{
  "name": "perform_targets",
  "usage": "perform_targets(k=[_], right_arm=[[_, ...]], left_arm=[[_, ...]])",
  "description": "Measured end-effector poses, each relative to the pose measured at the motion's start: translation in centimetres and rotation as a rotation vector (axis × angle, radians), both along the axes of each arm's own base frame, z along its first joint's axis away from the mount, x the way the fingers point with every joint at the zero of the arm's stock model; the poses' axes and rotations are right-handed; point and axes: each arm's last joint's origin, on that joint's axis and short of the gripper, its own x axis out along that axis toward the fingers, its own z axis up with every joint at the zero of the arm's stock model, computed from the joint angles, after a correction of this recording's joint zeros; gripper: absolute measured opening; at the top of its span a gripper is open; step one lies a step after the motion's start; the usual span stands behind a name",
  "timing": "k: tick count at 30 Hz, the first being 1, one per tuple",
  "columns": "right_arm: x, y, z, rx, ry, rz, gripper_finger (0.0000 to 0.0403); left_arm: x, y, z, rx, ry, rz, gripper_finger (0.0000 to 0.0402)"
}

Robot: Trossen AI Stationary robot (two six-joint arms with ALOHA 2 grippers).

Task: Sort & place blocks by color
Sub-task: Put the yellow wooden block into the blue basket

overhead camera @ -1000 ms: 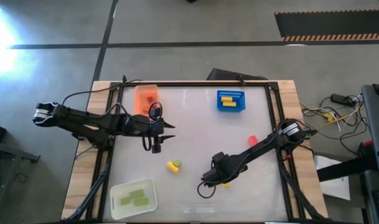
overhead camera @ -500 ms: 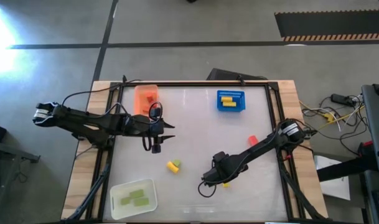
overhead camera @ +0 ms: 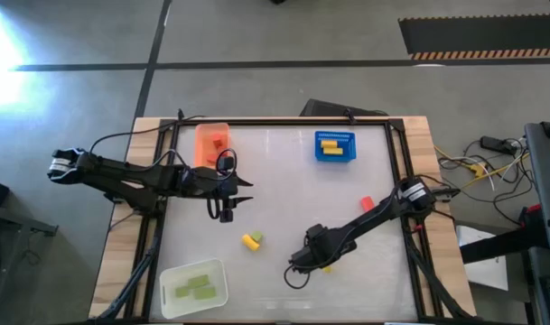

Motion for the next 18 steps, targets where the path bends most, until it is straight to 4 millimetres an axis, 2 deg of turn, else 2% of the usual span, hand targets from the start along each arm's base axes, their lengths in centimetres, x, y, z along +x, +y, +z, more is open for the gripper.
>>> perform_targets(k=[6, 9, 14, 18], right_arm=[[0.14, 0.05, -0.38, 0.006, 0.004, 0.036, 0.0209], [0.18, 0.04, -0.32, 0.005, -0.002, 0.039, 0.0174], [0.39, 0.00, -0.29, 0.016, -0.024, 0.072, 0.0096], [0.62, -0.53, 0.05, 0.031, -0.038, 0.121, 0.0089]], left_arm=[[0.00, 0.00, 0.00, 0.000, 0.000, 0.000, 0.0154], [0.00, 0.00, 0.01, 0.000, -0.001, 0.000, 0.0154], [0.00, 0.00, 0.01, 0.000, -0.001, 0.000, 0.0154], [0.00, 0.00, 0.01, 0.000, -0.001, 0.000, 0.0154]])
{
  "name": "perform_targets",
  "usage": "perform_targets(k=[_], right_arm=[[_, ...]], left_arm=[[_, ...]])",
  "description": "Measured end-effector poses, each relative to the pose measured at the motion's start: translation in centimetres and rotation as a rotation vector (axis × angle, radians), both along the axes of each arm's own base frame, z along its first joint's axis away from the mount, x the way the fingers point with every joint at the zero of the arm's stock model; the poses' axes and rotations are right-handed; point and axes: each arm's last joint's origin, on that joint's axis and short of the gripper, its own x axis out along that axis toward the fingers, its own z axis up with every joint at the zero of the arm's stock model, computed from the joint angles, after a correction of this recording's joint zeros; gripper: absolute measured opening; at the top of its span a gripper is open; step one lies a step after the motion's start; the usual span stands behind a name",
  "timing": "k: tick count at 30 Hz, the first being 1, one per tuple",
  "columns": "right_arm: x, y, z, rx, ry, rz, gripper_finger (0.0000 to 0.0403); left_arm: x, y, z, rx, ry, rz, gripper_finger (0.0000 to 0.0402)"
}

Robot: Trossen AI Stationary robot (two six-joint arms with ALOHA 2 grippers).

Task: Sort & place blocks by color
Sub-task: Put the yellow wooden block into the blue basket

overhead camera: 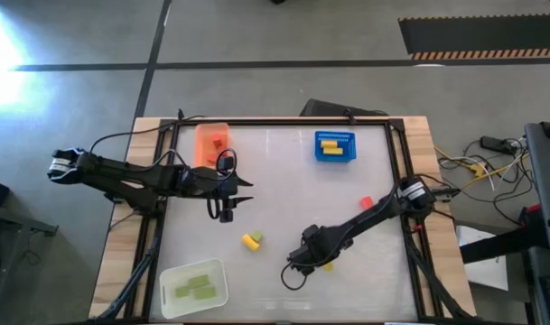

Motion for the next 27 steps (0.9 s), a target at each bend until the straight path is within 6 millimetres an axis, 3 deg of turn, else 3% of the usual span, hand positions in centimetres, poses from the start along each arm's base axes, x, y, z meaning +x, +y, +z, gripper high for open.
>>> perform_targets(k=[3, 6, 13, 21, 27], right_arm=[[0.4, -0.7, 0.9, -0.014, -0.039, 0.035, 0.0089], [0.6, -1.7, 3.0, -0.044, -0.087, 0.061, 0.0089], [0.6, -5.5, 7.2, -0.158, -0.131, 0.143, 0.0089], [0.0, -12.3, 10.0, -0.272, -0.093, 0.297, 0.0089], [-0.3, -18.6, 10.3, -0.283, -0.025, 0.431, 0.0090]], left_arm=[[0.0, 0.0, 0.0, 0.000, 0.000, 0.000, 0.0154], [0.0, 0.0, 0.0, 0.000, -0.001, 0.000, 0.0154], [0.0, 0.0, 0.0, 0.000, 0.000, -0.001, 0.0154], [0.0, 0.0, 0.0, 0.000, 0.000, -0.001, 0.0154], [0.0, 0.0, 0.0, 0.001, 0.000, -0.001, 0.0154]])
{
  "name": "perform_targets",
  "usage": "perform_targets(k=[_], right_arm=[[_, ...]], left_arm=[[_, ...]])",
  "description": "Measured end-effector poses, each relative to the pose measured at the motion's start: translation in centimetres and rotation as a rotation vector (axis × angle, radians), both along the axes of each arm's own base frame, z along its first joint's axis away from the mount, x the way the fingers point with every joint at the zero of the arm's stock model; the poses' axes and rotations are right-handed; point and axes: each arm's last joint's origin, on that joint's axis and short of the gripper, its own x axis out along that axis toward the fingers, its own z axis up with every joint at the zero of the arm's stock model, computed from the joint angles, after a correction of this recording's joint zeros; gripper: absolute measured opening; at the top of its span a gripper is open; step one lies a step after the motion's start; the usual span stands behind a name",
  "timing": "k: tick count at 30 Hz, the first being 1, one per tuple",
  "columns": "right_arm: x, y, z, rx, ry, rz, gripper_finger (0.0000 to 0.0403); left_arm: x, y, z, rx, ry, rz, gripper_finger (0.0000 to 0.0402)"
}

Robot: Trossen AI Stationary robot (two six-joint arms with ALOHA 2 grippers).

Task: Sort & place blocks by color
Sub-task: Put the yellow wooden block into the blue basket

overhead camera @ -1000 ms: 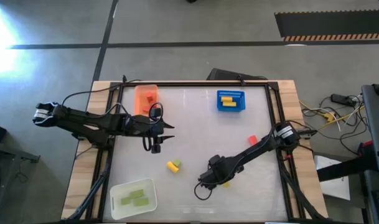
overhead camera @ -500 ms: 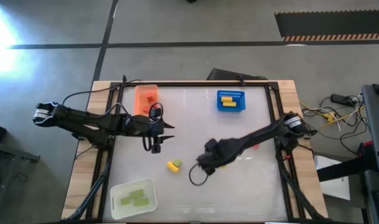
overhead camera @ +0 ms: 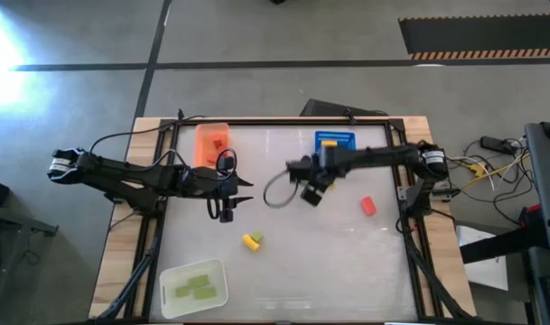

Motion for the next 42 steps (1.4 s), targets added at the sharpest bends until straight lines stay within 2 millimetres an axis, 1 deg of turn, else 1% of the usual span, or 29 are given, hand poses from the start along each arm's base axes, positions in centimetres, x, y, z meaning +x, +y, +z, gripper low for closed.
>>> perform_targets(k=[5, 10, 14, 18, 21, 28, 33, 37, 42], right_arm=[[-0.8, -5.1, 0.0, 0.007, 0.076, 0.152, 0.0090], [-2.1, -9.2, 0.1, 0.021, 0.136, 0.293, 0.0091], [-3.0, -11.7, 0.1, 0.031, 0.173, 0.404, 0.0091], [-3.6, -13.6, 0.1, 0.024, 0.180, 0.512, 0.0091], [-4.0, -14.9, 0.1, 0.025, 0.153, 0.561, 0.0091], [-4.9, -16.9, 0.0, 0.070, 0.097, 0.637, 0.0091], [-5.4, -17.9, -0.5, 0.048, 0.084, 0.636, 0.0091], [-5.6, -18.3, -1.3, 0.047, 0.060, 0.648, 0.0091], [-6.0, -18.1, -3.0, 0.079, 0.063, 0.676, 0.0091]], left_arm=[[0.0, 0.0, 0.0, 0.000, 0.000, 0.000, 0.0154], [0.0, 0.0, 0.0, 0.002, 0.001, -0.001, 0.0154], [0.0, 0.0, 0.0, 0.002, 0.001, -0.001, 0.0154], [0.0, 0.0, 0.0, 0.002, 0.001, -0.001, 0.0154], [0.0, 0.0, 0.0, 0.003, 0.001, -0.001, 0.0154], [0.0, 0.0, 0.0, 0.010, 0.002, -0.005, 0.0154], [0.0, 0.0, 0.0, 0.010, 0.002, -0.005, 0.0154], [0.0, 0.0, 0.0, 0.010, 0.002, -0.005, 0.0154], [0.0, 0.0, 0.0, 0.010, 0.002, -0.005, 0.0154]])
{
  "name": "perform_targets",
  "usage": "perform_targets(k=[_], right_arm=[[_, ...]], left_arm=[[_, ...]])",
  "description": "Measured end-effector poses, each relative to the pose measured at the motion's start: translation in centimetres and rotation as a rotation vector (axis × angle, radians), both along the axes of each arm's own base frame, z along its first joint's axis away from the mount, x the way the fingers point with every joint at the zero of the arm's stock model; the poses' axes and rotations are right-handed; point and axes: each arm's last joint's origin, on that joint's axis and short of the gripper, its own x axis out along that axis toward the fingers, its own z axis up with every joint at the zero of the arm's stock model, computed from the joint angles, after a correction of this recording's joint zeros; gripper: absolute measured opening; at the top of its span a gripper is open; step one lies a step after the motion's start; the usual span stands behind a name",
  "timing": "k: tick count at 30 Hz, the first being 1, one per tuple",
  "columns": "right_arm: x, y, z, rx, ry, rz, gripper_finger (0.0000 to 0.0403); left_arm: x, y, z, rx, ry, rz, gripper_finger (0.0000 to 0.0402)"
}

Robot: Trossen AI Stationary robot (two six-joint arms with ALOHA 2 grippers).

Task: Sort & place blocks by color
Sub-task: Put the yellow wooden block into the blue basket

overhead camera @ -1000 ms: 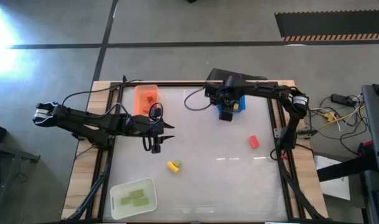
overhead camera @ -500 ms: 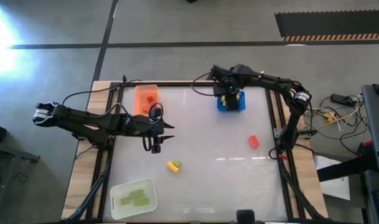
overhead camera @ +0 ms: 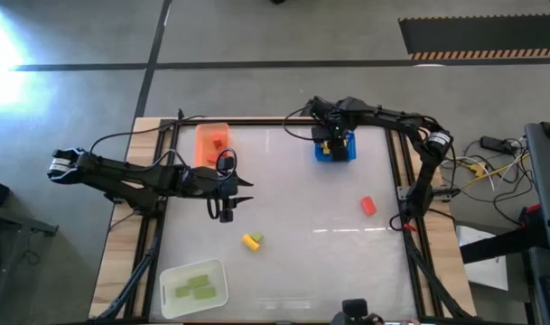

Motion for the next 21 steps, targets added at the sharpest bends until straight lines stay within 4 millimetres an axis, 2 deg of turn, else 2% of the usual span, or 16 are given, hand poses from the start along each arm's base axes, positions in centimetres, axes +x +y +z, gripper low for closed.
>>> perform_targets(k=[10, 21], right_arm=[[-0.6, 0.4, -3.4, -0.009, -0.008, 0.012, 0.0091], [-0.9, 0.7, -4.7, -0.011, -0.016, 0.014, 0.0091]], left_arm=[[0.0, 0.0, 0.0, 0.000, 0.000, 0.000, 0.0154], [0.0, 0.0, 0.0, 0.000, 0.000, 0.000, 0.0154]])
